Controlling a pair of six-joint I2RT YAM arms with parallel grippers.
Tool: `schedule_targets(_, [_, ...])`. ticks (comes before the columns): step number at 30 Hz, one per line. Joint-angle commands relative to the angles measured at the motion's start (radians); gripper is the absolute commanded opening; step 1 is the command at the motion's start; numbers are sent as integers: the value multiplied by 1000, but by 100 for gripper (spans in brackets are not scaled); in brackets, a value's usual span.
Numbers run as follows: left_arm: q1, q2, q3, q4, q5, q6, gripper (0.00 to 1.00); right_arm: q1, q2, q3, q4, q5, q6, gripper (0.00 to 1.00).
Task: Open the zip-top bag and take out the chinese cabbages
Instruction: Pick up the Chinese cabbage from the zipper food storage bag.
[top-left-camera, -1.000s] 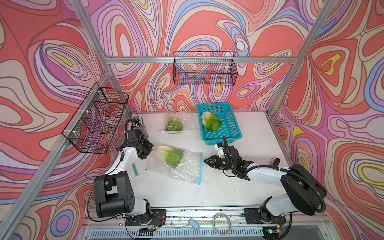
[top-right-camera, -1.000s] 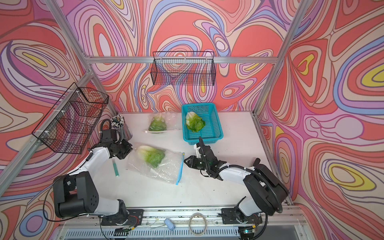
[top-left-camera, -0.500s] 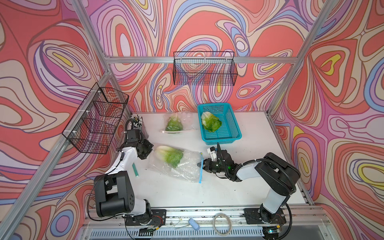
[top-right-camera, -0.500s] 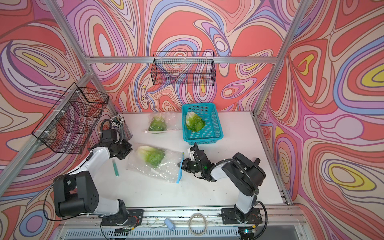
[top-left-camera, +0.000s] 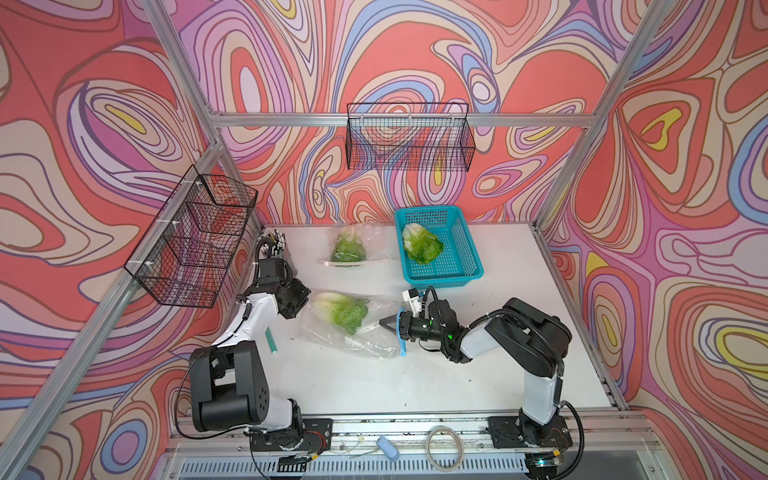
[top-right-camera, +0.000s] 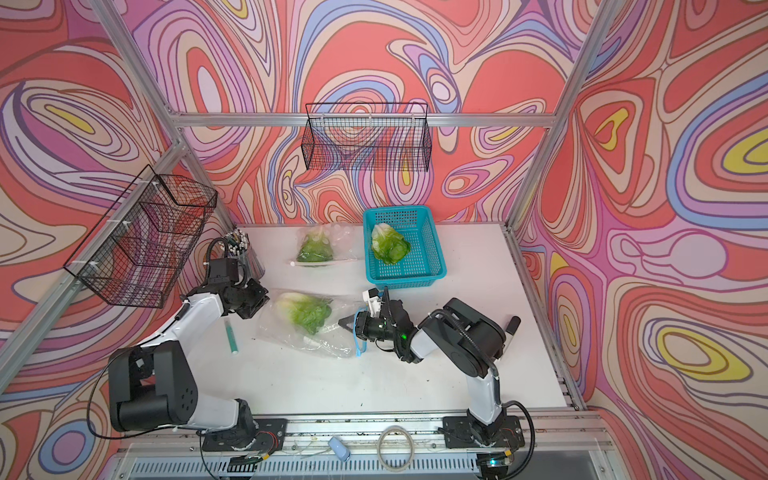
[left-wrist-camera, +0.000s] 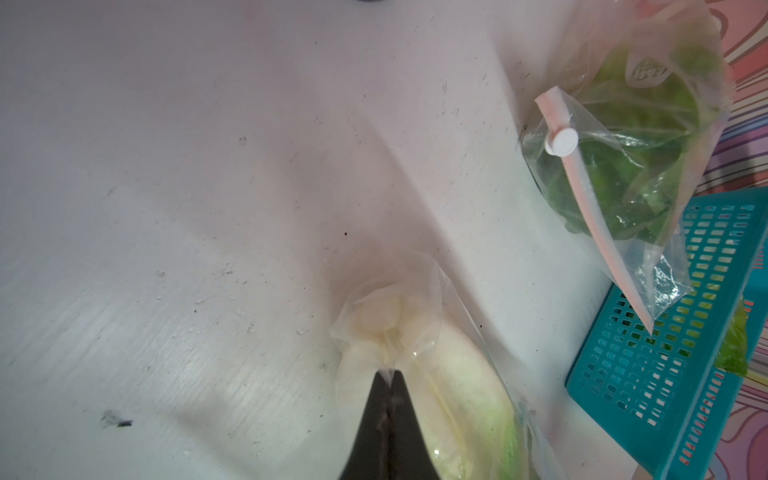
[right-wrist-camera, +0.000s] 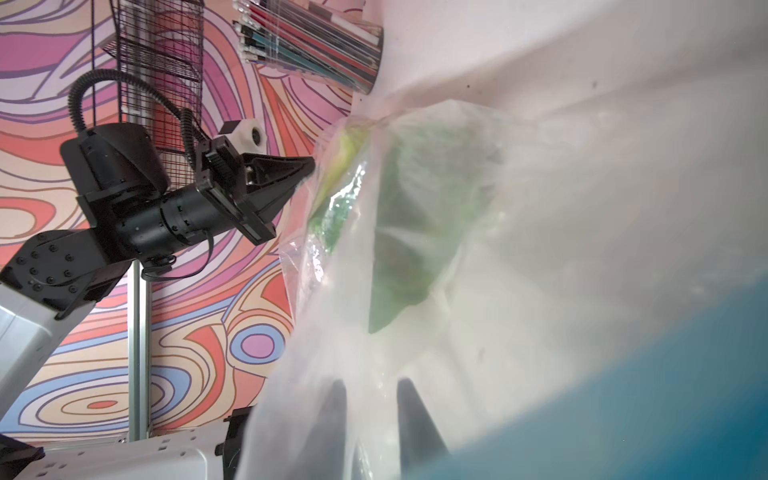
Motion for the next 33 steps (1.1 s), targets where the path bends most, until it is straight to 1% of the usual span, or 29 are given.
schedule_targets(1, [-14, 19, 24, -23, -5, 11, 0, 6, 56, 12, 164, -23, 86, 26])
schedule_targets(3, [-20, 22, 24, -23, -4, 11, 0, 6, 81, 16, 211, -26, 115, 29])
schedule_targets(6, [-26, 26, 24, -23, -3, 11, 0, 7, 102, 23, 219, -23, 126, 37])
schedule_targets(9, [-32, 29, 24, -19, 0, 11, 0, 8, 111, 41, 216, -26, 124, 41])
schedule_targets(11, [-34, 32, 25, -18, 4, 10, 0, 11, 121, 62, 200, -30, 118, 39])
schedule_targets(14, [-40, 38, 25, -17, 12, 11, 0, 15, 134, 95, 187, -39, 115, 24])
schedule_targets(15, [-41, 39, 25, -15, 12, 11, 0, 17, 140, 103, 181, -42, 115, 22])
schedule_targets(17, [-46, 40, 25, -14, 14, 11, 0, 18, 146, 114, 167, -42, 114, 20])
schedule_targets(24, [-59, 48, 25, -7, 25, 8, 0, 22, 147, 143, 44, -38, 79, 20])
schedule_targets(28, [-63, 53, 25, -6, 27, 8, 0, 30, 145, 184, -71, -38, 29, 27])
schedule_targets(33, [-65, 56, 25, -6, 27, 9, 0, 34, 144, 224, -151, -41, -11, 29])
